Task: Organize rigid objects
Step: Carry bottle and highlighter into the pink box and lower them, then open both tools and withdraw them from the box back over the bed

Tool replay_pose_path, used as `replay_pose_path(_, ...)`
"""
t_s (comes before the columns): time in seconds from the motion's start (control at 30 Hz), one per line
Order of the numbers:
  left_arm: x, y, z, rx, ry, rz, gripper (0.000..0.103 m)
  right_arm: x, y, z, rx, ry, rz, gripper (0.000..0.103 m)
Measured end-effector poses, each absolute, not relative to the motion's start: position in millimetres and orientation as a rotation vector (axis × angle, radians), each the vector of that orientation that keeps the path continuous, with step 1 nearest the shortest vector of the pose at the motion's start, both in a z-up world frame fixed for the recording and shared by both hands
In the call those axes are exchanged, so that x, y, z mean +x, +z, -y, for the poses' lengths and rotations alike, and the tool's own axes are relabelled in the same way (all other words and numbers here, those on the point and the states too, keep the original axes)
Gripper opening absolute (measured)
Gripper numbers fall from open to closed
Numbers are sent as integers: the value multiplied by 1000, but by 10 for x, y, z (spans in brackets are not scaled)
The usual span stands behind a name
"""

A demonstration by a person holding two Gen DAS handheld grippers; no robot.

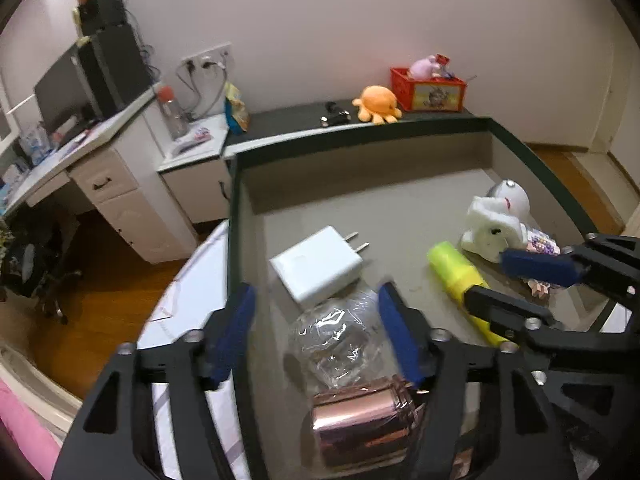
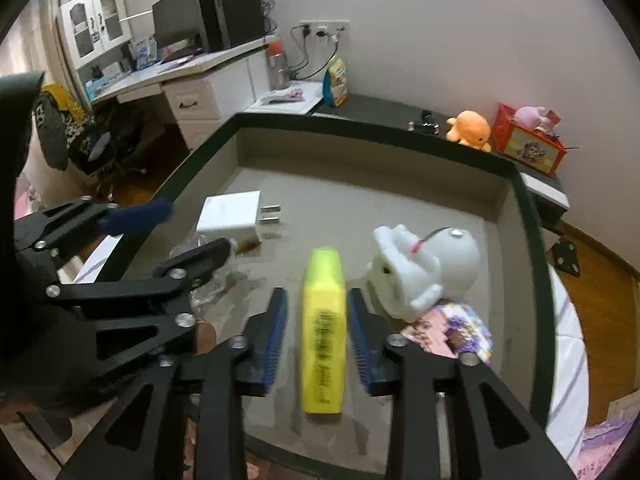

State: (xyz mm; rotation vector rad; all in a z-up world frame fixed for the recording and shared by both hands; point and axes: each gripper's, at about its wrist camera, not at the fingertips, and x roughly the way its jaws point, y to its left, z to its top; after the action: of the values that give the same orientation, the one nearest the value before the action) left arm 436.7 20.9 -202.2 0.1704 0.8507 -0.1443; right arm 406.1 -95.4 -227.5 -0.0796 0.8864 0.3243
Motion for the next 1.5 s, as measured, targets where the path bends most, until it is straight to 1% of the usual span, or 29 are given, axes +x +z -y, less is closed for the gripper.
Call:
replay_pose_path(0.03,4331,-1972,-264,136,-162,-847,71,4032,-2245,982,-69,316,-878,48)
replay_pose_path(0.1,4223,-1876,-323,111,-155,-828,81,3933,-2146,1059,-48,299,-841,69)
replay_pose_path(0.13,4113,-1791,-349,120,-126,-795,93,3876,-2089,1088,-47,292,-825,76)
replay_pose_path(0.17,4019,-1724,-366,122,-119,-762,101,3811,-2028,1112,-46,278,-808,84)
replay_pose_path(0.2,3909,-1648,-395,114,-117,-729,103,3709,-1943,1139,-43,269,-782,83)
replay_pose_path(0.33,3409,-1353,-439,85,-128,-636,103,3280,-1669,1219,-26,269,-685,85)
replay_pose_path(0.37,3278,-1290,-433,90,-122,-612,103,3123,-1597,1241,-26,259,-657,87)
replay_pose_path(0.43,3003,-1179,-437,101,-117,-566,103,2919,-1490,1264,-24,246,-610,96)
replay_pose_path(0.47,2880,-1135,-432,112,-119,-555,103,2824,-1442,1286,-28,238,-584,103)
replay_pose_path(0.63,2239,-962,-375,114,-126,-463,103,2294,-1217,1358,-44,178,-488,103)
replay_pose_path(0.77,1762,-850,-372,86,-96,-369,103,1887,-1141,1390,-35,161,-436,103)
replay_pose_path(0.9,1457,-778,-353,63,-118,-312,103,1498,-1136,1409,-25,131,-390,103)
replay_pose_path(1.07,1228,-769,-277,106,-95,-298,103,1212,-1170,1481,-8,102,-379,103)
replay_pose_path(1.23,1043,-779,-286,75,-105,-272,103,989,-1165,1521,-3,73,-350,103)
replay_pose_path(1.5,968,-802,-243,92,-110,-281,103,897,-1165,1548,9,66,-346,103)
